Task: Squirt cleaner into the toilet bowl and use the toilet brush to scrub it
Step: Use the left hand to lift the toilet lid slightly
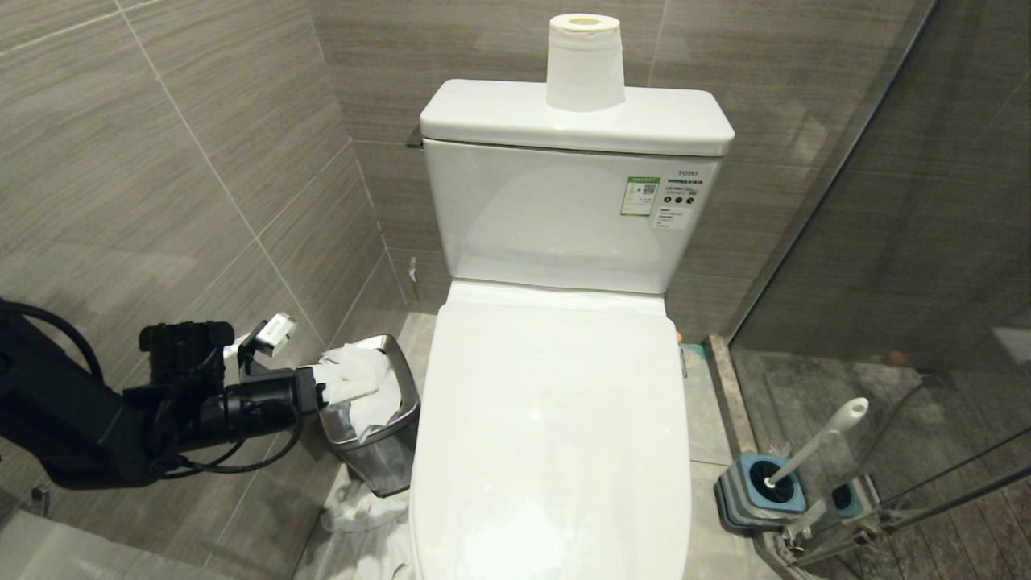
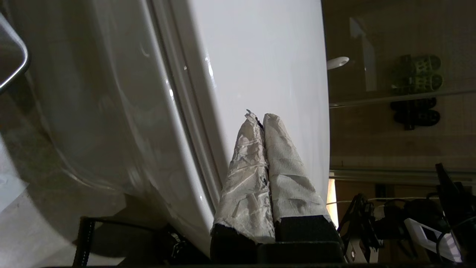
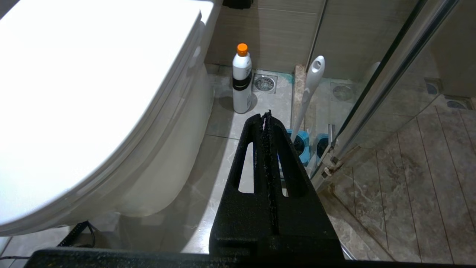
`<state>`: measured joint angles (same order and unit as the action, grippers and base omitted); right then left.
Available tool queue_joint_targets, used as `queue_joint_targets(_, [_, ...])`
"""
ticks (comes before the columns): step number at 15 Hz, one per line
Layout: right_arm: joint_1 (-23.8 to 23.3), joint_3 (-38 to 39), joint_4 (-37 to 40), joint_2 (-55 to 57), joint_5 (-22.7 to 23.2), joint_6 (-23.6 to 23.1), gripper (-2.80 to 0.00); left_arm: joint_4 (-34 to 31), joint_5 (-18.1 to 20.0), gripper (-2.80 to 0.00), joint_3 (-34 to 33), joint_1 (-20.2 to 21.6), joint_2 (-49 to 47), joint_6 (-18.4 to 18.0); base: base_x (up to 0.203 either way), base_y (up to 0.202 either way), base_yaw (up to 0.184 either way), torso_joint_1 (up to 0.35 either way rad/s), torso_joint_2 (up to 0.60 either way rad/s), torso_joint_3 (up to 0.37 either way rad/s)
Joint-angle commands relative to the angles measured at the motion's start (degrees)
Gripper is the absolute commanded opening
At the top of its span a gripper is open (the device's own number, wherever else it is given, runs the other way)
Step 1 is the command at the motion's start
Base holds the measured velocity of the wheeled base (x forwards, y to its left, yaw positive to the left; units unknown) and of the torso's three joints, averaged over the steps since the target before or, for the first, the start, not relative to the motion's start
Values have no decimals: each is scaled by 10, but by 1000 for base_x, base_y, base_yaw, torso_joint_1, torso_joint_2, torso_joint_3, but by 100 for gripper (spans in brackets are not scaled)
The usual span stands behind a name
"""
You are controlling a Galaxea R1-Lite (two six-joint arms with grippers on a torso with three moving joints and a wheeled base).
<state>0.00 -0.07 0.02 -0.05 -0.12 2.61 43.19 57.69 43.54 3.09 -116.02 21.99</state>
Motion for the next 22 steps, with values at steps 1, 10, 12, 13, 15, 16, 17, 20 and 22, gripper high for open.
queue_joint_targets(1, [0,1,0,0,-1,0,-280,6,2,-280,-14,11,-7,-9,0,0,0,0,0,0])
queue_joint_targets(10, [0,0,0,0,0,0,-280,23,42,0,-27,36,-58,-48,0,0,0,0,0,0])
queue_joint_targets(12, [0,1,0,0,0,0,-280,22,51,0,-47,32,-54,-52,0,0,0,0,0,0])
queue_joint_targets(13, [0,1,1,0,-1,0,-280,21,52,0,-62,29,-50,-53,0,0,0,0,0,0])
queue_joint_targets(15, [0,0,0,0,-1,0,-280,22,52,0,-90,22,-50,-54,0,0,0,0,0,0])
queue_joint_targets(16, [0,0,0,0,-1,0,-280,22,52,0,-99,20,-50,-59,0,0,0,0,0,0])
queue_joint_targets(17, [0,0,0,0,0,0,-280,22,53,0,-107,21,-49,-66,0,0,0,0,0,0])
queue_joint_targets(20, [0,1,0,0,0,0,-280,24,54,0,-130,11,-36,-70,0,0,0,0,0,0])
queue_joint_targets(22, [0,0,0,0,0,0,-280,24,54,0,-139,6,-38,-73,0,0,0,0,0,0])
